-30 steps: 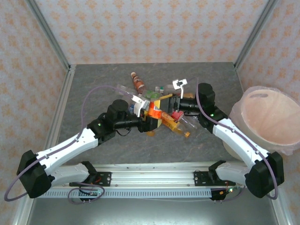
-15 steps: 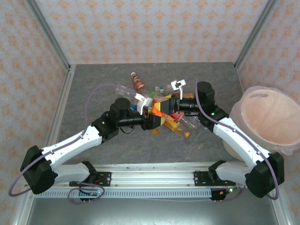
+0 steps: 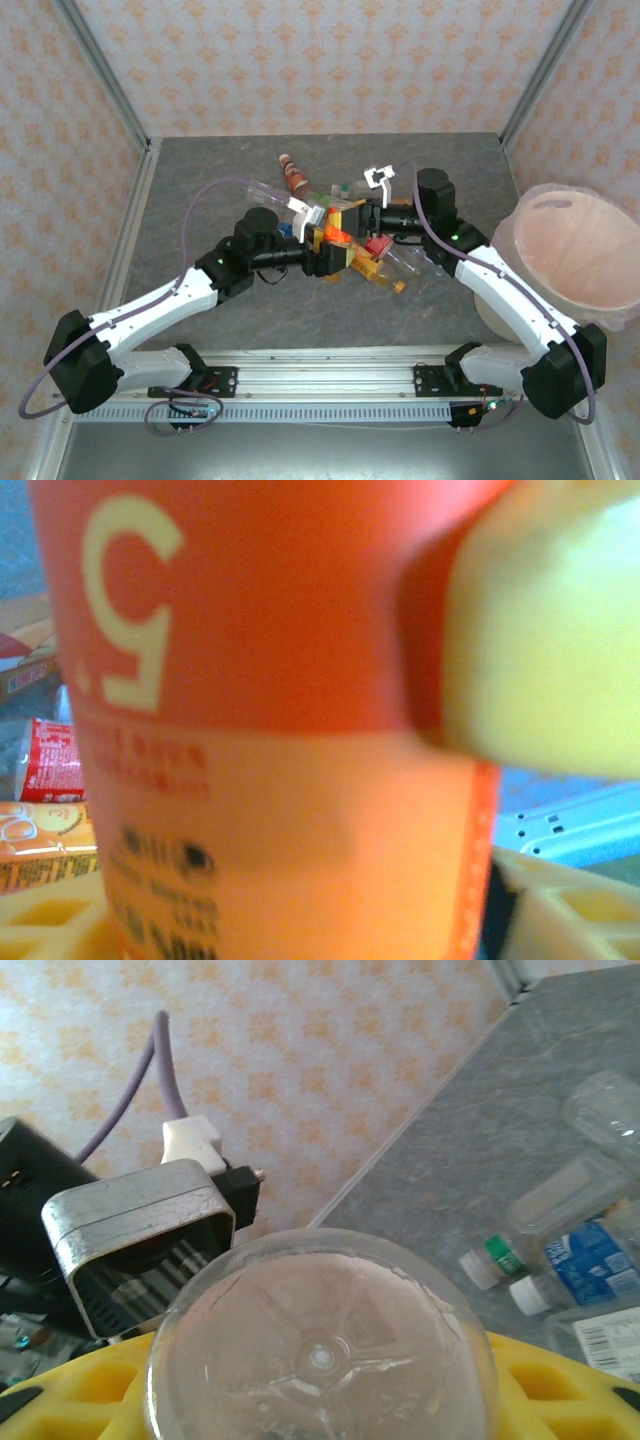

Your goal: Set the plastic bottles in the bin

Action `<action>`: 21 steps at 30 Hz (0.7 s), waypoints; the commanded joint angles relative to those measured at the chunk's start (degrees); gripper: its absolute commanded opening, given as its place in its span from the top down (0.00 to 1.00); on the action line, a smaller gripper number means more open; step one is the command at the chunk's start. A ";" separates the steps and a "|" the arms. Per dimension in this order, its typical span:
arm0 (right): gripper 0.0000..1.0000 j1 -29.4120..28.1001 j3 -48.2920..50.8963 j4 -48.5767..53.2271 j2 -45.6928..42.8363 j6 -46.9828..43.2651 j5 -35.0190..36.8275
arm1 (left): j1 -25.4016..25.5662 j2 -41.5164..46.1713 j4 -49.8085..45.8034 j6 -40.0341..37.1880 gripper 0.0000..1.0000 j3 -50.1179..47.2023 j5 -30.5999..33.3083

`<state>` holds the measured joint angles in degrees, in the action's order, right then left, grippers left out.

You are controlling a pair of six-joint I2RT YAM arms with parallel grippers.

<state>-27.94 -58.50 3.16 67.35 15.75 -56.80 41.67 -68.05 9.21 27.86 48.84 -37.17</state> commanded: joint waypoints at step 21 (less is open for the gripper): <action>0.70 16.95 -25.67 27.75 -6.99 -17.14 72.27 | -2.76 -3.30 -5.72 7.37 0.00 -3.25 29.19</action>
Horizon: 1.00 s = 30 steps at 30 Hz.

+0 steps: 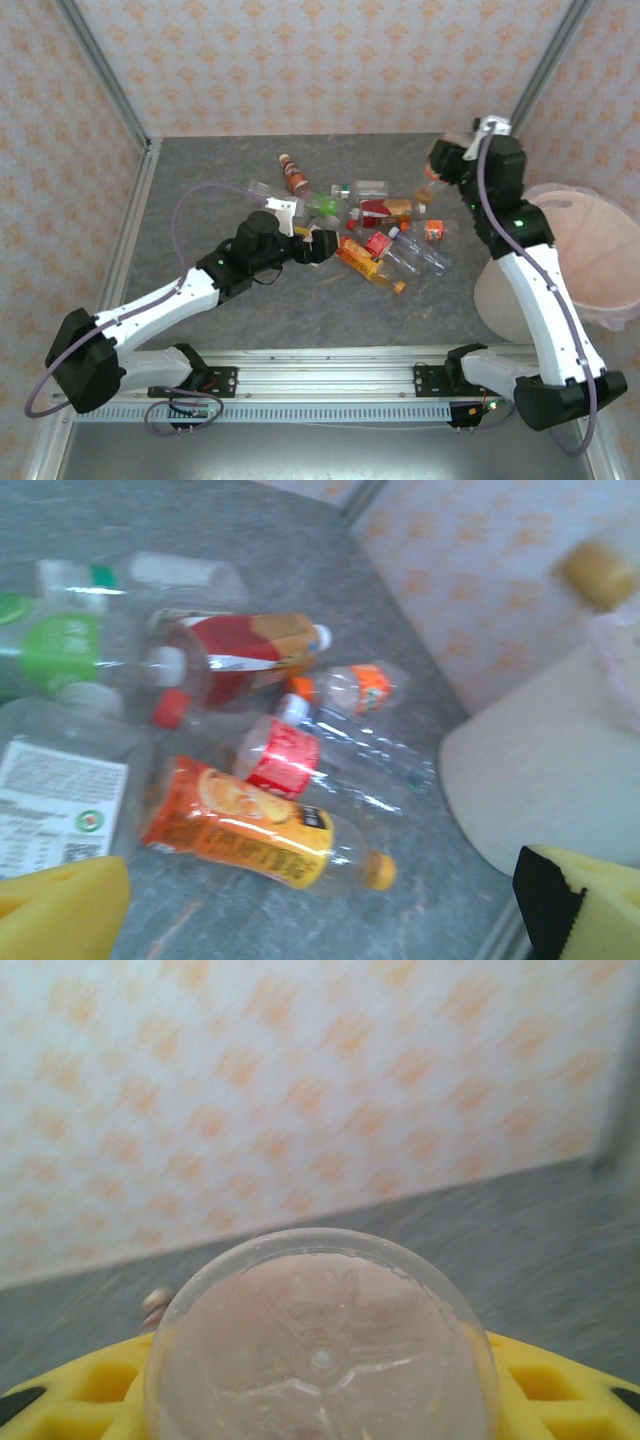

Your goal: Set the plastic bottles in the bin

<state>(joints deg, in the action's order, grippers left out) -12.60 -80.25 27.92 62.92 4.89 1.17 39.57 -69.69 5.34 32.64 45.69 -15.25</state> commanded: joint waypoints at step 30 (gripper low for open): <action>0.73 27.85 16.40 2.38 -13.54 -1.00 25.03 | -1.34 -15.08 -25.55 2.31 0.00 15.49 22.79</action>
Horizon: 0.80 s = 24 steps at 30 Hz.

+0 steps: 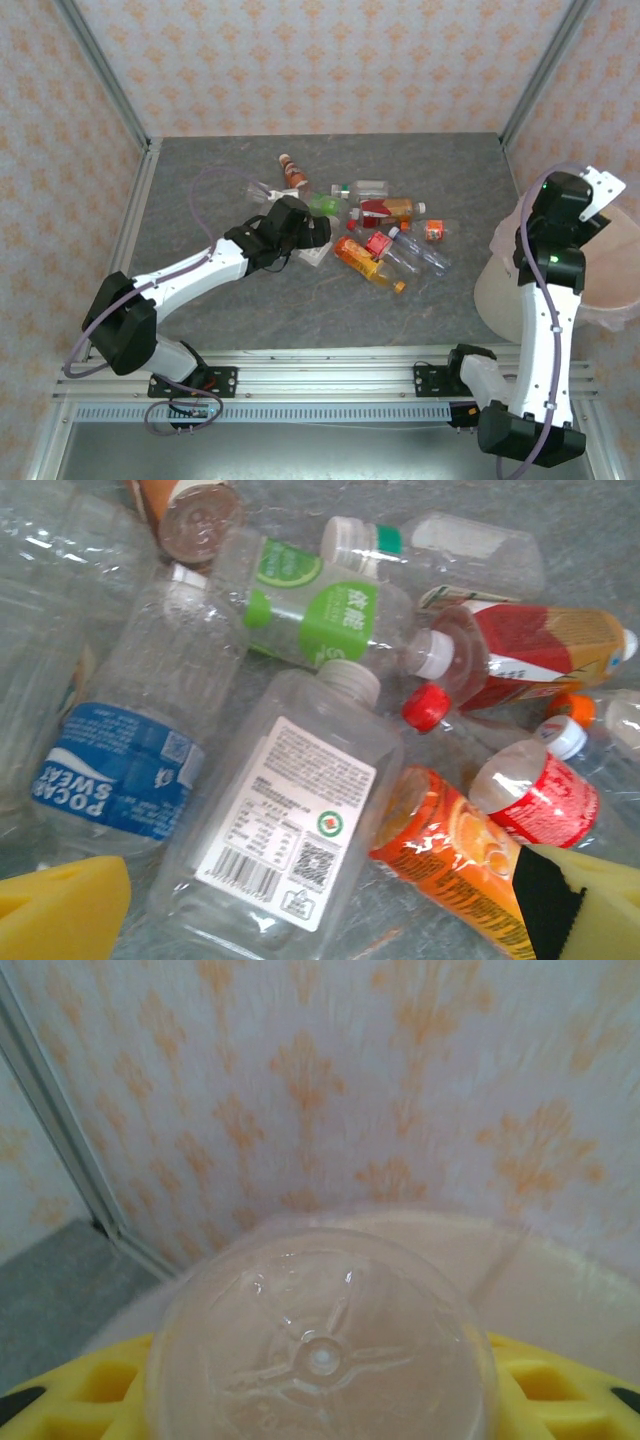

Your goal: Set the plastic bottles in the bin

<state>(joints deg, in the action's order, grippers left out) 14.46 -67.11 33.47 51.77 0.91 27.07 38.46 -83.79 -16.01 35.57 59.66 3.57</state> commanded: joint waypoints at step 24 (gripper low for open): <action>0.73 1.54 14.80 -23.79 1.23 0.14 -11.19 | -0.25 -6.12 -8.08 -0.59 0.00 4.77 4.14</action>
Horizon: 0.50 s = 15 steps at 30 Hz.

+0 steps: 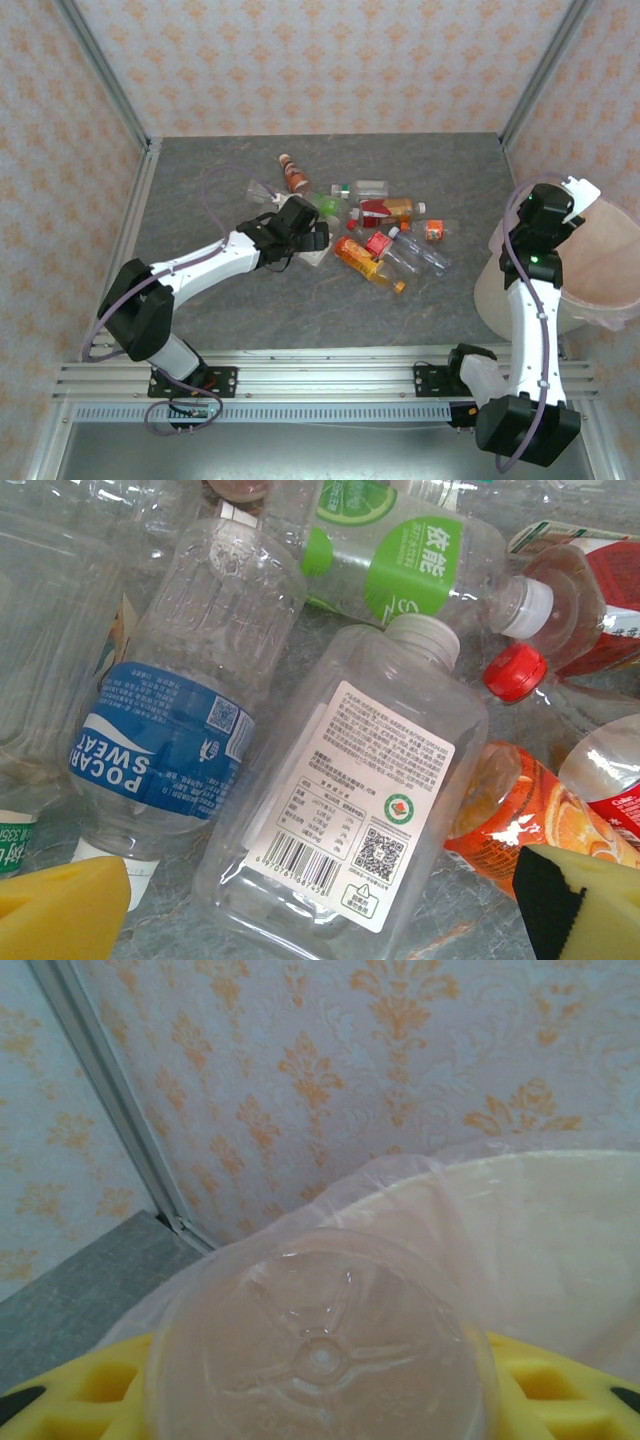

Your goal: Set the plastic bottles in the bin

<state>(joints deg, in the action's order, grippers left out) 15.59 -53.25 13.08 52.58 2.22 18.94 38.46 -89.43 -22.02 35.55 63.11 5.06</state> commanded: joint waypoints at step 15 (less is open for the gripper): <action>0.64 0.52 0.72 -5.01 2.79 -0.39 -6.77 | -0.18 -1.86 -3.39 1.09 0.00 1.59 3.93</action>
<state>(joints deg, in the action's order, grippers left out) 16.08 -52.16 6.50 55.05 0.34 12.80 38.46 -91.15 -23.62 35.86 63.29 6.13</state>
